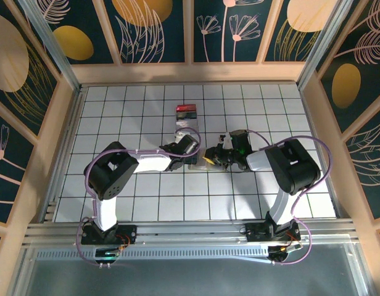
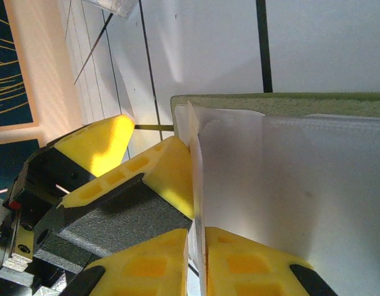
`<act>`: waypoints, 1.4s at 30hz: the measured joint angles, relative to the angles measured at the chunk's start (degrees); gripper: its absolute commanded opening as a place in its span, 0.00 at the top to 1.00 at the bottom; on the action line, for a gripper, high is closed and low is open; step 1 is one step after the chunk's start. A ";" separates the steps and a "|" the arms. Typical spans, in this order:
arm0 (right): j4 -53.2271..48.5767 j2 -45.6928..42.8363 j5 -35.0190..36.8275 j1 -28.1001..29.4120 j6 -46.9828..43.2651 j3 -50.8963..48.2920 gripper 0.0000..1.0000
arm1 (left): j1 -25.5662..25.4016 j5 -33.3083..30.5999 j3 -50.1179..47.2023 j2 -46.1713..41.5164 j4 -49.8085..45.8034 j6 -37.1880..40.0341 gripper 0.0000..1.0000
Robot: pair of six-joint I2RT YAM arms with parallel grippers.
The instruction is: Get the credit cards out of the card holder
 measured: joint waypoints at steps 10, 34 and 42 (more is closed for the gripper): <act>0.85 -1.57 -0.13 -1.03 0.02 -2.08 0.90 | -0.59 -1.79 0.96 0.37 -1.70 -1.05 0.01; 4.31 -3.37 -1.70 -2.43 1.53 -5.66 0.91 | -0.68 -2.10 1.84 0.85 -2.78 -1.05 0.01; 4.52 -4.31 -1.73 -3.19 1.53 -6.62 0.91 | -0.68 -2.12 1.95 0.92 -2.93 -1.05 0.01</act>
